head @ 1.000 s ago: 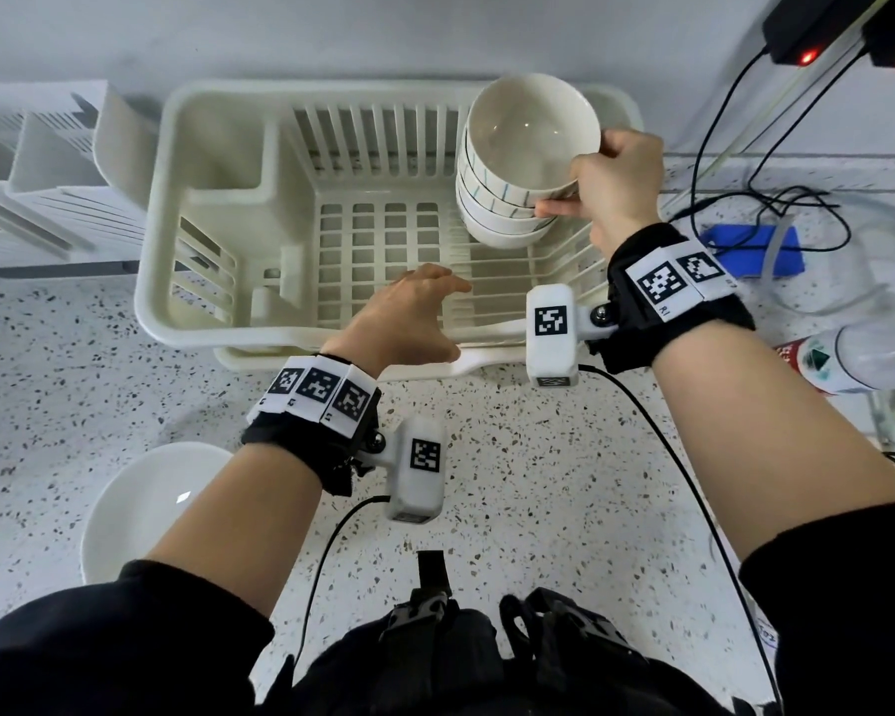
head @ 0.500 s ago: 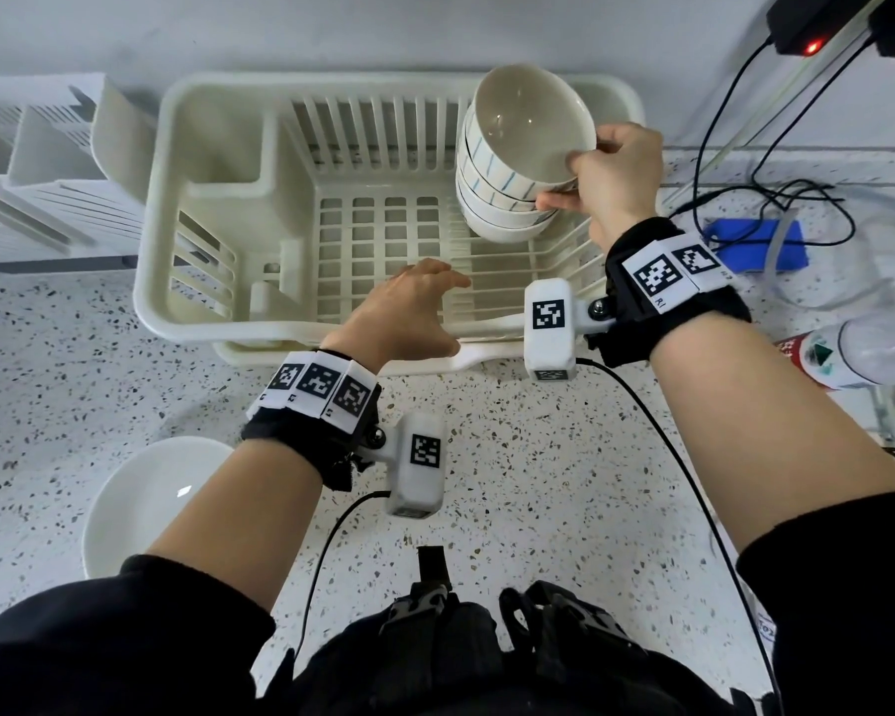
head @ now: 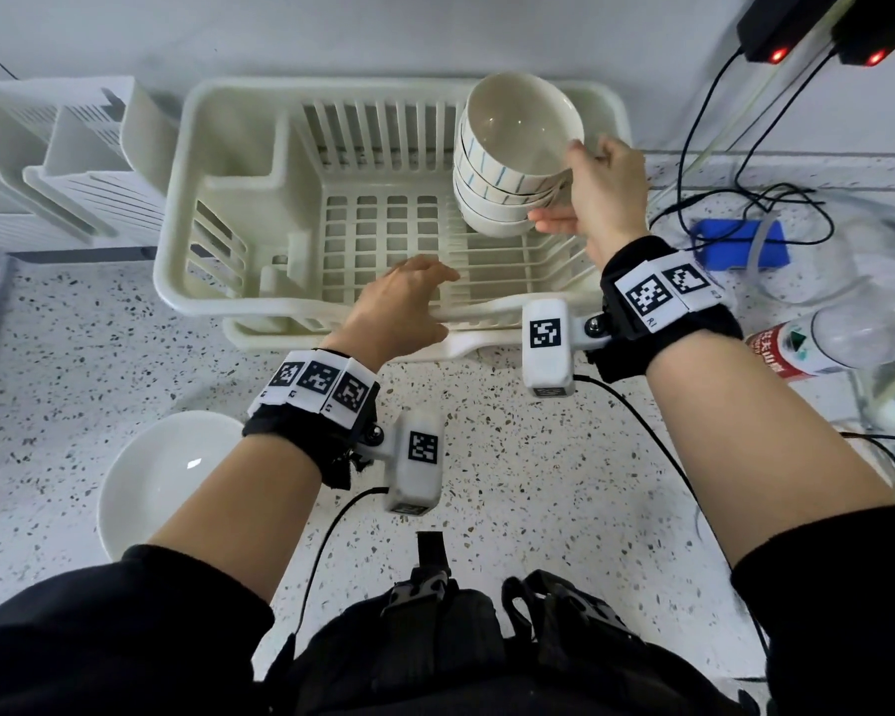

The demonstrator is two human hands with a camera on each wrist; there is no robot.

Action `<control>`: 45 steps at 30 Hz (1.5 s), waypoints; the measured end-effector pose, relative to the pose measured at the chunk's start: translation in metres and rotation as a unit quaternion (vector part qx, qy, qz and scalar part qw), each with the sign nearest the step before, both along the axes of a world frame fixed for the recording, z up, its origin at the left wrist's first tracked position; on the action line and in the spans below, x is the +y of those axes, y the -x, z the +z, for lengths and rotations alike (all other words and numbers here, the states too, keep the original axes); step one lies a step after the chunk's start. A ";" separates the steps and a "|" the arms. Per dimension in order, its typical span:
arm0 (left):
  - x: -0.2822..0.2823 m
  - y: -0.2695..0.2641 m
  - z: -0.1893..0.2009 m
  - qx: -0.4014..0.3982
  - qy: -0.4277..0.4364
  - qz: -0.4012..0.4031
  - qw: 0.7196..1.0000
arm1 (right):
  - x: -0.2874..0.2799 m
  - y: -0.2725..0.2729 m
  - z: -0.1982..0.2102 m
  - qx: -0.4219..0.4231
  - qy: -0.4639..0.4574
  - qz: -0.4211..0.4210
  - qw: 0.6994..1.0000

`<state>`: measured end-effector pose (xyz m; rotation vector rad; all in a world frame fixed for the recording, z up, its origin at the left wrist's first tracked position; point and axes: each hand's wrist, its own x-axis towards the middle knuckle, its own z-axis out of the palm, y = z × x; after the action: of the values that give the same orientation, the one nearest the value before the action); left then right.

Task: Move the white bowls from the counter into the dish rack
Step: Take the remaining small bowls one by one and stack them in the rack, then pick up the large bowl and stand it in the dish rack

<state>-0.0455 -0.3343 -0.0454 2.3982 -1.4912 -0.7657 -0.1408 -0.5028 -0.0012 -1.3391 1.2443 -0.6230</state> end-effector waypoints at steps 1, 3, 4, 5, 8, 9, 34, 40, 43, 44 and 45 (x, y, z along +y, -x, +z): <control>0.004 0.003 0.002 -0.005 0.006 0.003 1.000 | 0.005 0.005 0.002 -0.005 0.001 -0.003 1.000; 0.014 0.009 0.006 -0.009 0.025 0.011 1.000 | 0.015 0.016 0.006 -0.015 0.010 -0.015 1.000; 0.019 0.012 0.008 -0.008 0.037 0.014 0.999 | 0.021 0.020 0.007 -0.022 0.023 -0.020 0.999; 0.024 0.015 0.011 -0.008 0.050 0.017 0.999 | 0.028 0.025 0.009 -0.031 0.039 -0.023 0.998; 0.046 0.028 0.019 -0.018 0.091 0.031 0.995 | 0.057 0.039 0.017 -0.072 0.078 -0.020 0.994; 0.052 0.030 0.022 -0.021 0.103 0.039 0.994 | 0.067 0.042 0.019 -0.089 0.084 -0.015 0.992; 0.348 -0.038 -0.016 0.030 0.102 0.320 0.941 | 0.359 -0.022 -0.055 0.223 0.047 0.306 0.924; 0.390 -0.041 -0.056 0.083 -0.023 0.268 0.960 | 0.377 -0.030 -0.073 0.257 0.000 0.249 0.934; 0.395 -0.039 -0.070 0.062 -0.020 0.230 0.971 | 0.382 -0.033 -0.080 0.244 -0.005 0.207 0.947; 0.395 -0.038 -0.071 0.057 -0.023 0.226 0.972 | 0.382 -0.034 -0.081 0.236 -0.002 0.199 0.951; 0.394 -0.039 -0.072 0.051 -0.026 0.222 0.973 | 0.382 -0.036 -0.082 0.228 -0.008 0.192 0.954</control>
<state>-0.0064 0.0598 -0.1170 2.5471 -0.8540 -0.8088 -0.1045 -0.1208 -0.0832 -1.7138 1.2888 -0.0231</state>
